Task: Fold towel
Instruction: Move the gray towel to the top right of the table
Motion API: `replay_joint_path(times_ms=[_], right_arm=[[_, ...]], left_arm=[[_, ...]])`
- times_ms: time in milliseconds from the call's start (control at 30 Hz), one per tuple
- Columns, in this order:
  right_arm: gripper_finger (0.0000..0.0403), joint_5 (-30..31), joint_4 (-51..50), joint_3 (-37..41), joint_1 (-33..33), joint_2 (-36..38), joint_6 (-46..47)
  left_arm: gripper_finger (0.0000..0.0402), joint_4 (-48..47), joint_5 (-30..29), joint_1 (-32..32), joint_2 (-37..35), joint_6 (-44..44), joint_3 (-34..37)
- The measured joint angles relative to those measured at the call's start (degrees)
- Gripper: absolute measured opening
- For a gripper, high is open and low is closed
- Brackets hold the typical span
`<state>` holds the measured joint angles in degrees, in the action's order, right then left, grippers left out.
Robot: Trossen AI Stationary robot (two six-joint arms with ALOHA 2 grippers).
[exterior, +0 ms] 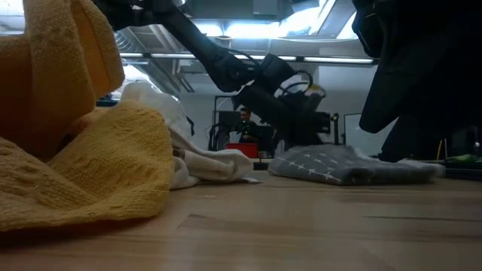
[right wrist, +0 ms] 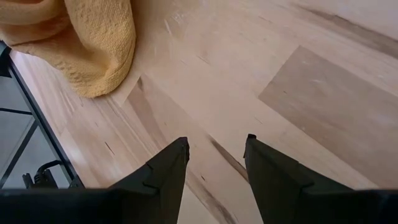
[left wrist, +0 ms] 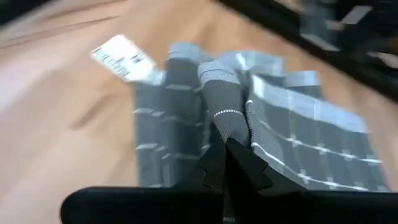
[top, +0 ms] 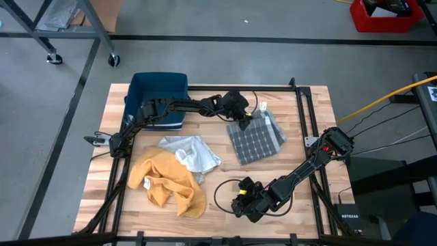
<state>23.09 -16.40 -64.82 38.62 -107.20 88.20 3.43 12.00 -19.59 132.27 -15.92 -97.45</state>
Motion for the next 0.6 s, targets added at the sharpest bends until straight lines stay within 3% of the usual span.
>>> replay_joint_path(times_ms=[167, 600], right_arm=[[0.0166, 0.04, -0.04, -0.02, -0.01, 0.02, -0.02], [0.0166, 0.09, -0.39, -0.02, -0.01, 0.02, -0.2]], left_arm=[[0.0, -6.95, -3.98, -0.96, 0.0, -0.05, 0.0], [0.0, -10.25, -6.42, 0.17, 0.0, 10.66, 0.0]])
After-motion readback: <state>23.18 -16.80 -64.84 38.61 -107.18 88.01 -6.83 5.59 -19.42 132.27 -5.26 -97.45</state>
